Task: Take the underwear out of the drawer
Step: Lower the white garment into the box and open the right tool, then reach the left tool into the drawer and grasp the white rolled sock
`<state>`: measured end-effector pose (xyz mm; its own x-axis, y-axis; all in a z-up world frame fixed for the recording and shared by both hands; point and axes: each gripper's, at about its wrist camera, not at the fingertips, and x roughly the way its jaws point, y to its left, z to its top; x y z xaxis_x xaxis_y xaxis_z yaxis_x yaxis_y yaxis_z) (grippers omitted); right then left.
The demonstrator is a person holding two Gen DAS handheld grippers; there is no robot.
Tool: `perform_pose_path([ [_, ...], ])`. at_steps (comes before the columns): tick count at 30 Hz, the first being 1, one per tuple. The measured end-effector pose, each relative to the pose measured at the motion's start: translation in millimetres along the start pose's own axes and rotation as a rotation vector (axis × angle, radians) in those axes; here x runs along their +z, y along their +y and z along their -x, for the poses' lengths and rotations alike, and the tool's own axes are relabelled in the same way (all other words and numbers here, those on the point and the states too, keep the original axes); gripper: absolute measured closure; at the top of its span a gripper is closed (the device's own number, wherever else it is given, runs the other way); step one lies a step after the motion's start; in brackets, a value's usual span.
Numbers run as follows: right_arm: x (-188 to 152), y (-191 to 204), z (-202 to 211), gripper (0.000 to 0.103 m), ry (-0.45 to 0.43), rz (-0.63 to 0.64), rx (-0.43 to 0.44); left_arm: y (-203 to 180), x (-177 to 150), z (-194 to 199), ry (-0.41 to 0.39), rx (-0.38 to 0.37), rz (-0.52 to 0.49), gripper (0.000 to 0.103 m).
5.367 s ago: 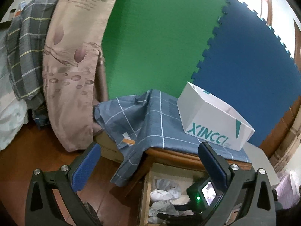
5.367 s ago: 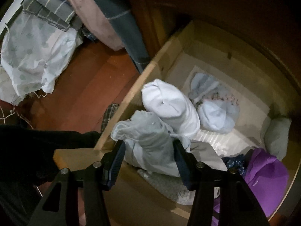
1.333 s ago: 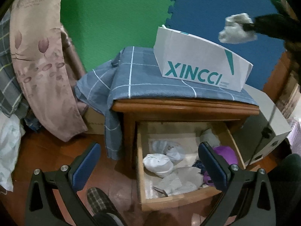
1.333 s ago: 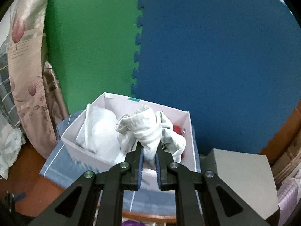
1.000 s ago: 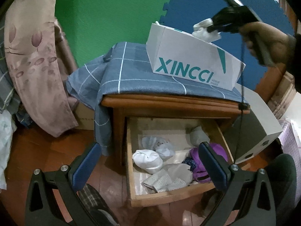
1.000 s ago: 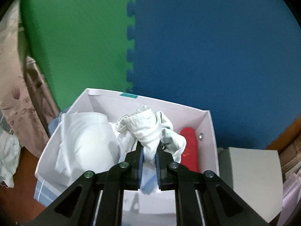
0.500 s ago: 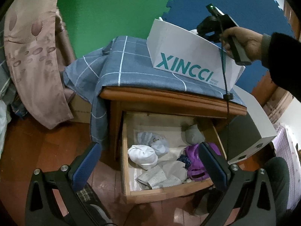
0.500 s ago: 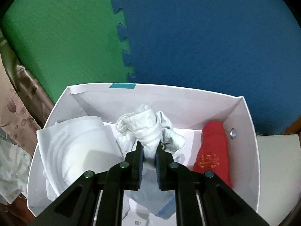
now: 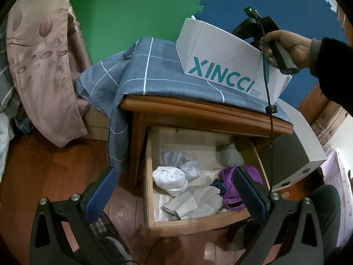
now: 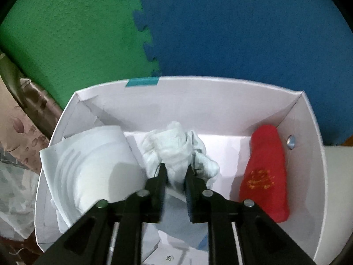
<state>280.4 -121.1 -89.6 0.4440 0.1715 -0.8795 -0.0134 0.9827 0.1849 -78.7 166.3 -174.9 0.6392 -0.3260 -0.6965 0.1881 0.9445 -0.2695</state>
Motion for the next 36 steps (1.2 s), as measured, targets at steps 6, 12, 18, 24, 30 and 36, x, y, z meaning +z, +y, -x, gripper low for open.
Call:
perform_pose_path([
  [6,-13.9,-3.1,73.5,0.065,-0.204,-0.019,0.006,-4.0,-0.7,-9.7,0.007,0.035,-0.015,0.001],
  [12,-127.2,19.2,207.5,0.031,-0.511,0.321,0.081,-13.3,-9.4,-22.7,0.028,0.085,-0.098,0.001],
  [18,-273.5,-6.2,196.7,0.030,-0.488,0.426,0.065,-26.7,-20.1,-46.2,0.097,0.089,-0.149,0.001],
  [24,-362.0,-61.7,112.4,0.030,-0.385,0.334,-0.008,-49.3,-35.6,-66.7,0.153,0.094,-0.231,0.001],
  [30,-353.9,-81.4,87.9,0.030,-0.286,0.263,-0.007,-69.8,-37.1,-80.4,0.175,0.141,-0.213,0.001],
  [36,-350.0,-122.8,77.0,0.030,-0.245,0.071,0.020,-126.2,-35.2,-106.0,0.251,0.095,-0.307,0.001],
])
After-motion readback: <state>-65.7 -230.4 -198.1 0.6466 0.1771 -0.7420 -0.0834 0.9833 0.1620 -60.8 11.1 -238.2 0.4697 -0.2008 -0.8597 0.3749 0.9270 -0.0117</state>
